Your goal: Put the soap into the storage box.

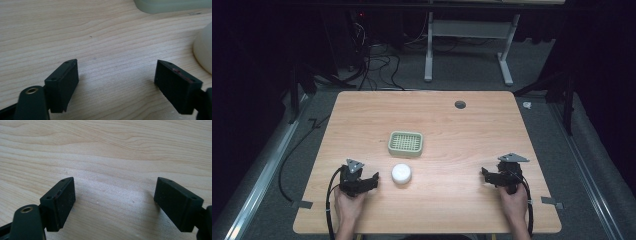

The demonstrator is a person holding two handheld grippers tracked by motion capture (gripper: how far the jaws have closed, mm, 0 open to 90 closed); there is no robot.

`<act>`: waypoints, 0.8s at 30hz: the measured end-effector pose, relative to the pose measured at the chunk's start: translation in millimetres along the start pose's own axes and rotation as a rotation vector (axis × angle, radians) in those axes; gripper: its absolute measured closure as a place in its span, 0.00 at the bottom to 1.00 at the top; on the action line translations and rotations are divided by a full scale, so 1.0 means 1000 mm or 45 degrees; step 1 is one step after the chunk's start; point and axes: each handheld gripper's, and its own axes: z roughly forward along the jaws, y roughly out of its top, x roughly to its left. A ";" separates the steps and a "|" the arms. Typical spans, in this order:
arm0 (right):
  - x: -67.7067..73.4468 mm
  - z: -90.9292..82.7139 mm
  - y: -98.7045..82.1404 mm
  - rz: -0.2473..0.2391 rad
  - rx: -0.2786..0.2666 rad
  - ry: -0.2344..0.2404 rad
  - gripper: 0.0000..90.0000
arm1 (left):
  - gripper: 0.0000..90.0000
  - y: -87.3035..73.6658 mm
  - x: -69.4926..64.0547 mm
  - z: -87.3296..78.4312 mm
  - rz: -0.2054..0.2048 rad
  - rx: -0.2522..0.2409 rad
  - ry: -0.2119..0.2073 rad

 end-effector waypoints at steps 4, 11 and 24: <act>0.000 0.000 0.000 -0.001 0.000 0.000 0.20 | 0.22 0.001 0.001 -0.004 -0.005 -0.003 -0.019; 0.000 0.000 0.000 -0.004 0.001 0.001 0.20 | 0.21 0.002 -0.002 -0.012 -0.002 -0.019 -0.066; 0.000 0.000 0.000 -0.005 0.003 0.002 0.20 | 0.20 0.009 -0.019 -0.031 0.010 -0.078 -0.175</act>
